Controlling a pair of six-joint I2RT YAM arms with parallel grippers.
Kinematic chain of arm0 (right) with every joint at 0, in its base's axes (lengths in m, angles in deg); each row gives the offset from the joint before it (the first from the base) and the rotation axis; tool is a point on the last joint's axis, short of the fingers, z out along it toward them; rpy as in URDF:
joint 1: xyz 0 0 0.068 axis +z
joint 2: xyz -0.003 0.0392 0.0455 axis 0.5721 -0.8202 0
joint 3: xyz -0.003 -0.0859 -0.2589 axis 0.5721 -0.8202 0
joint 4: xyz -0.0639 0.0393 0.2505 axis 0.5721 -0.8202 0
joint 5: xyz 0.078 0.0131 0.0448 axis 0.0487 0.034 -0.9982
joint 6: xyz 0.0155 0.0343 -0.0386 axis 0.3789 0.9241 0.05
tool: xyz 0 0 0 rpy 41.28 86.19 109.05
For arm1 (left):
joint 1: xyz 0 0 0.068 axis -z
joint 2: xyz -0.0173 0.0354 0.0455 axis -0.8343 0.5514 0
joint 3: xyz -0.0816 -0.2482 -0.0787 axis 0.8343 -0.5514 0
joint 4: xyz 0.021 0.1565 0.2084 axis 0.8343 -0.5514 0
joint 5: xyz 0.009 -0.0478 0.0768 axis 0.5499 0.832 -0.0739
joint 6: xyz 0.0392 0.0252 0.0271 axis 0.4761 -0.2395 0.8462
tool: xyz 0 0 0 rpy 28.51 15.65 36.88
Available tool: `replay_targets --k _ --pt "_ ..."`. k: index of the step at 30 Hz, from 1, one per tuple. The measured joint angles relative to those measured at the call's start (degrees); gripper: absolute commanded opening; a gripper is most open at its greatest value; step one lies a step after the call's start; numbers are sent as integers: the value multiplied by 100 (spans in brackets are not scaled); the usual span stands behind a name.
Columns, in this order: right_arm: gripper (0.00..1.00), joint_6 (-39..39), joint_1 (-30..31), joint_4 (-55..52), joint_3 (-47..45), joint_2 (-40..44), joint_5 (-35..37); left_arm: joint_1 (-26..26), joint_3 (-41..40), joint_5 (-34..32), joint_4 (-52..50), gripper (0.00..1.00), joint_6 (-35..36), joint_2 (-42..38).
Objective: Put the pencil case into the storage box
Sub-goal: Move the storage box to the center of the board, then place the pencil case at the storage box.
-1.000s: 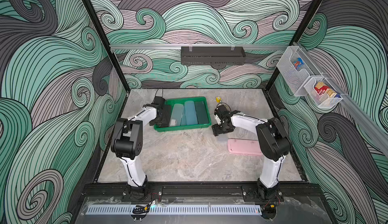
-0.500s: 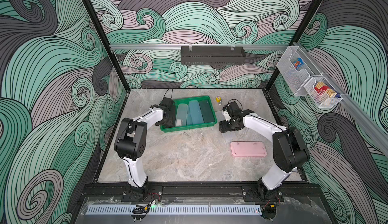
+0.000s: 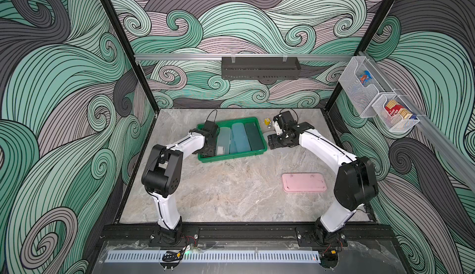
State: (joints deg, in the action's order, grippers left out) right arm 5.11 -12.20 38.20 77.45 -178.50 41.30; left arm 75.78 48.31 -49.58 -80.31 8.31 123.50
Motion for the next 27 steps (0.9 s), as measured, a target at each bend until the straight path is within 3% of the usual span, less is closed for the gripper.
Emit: replay_targets --k 3,9,19,27 --pt "72 39 157 2 380 -339 138 2 -92 -46 -197 68 -26 -109" --pt "72 -44 667 208 407 -503 -555 155 -111 157 -192 68 -22 -205" --pt "72 -74 424 201 177 -136 -640 195 -127 269 -116 69 -26 -225" --pt "72 -72 765 455 811 -608 -835 190 -317 282 -74 73 -140 -632"
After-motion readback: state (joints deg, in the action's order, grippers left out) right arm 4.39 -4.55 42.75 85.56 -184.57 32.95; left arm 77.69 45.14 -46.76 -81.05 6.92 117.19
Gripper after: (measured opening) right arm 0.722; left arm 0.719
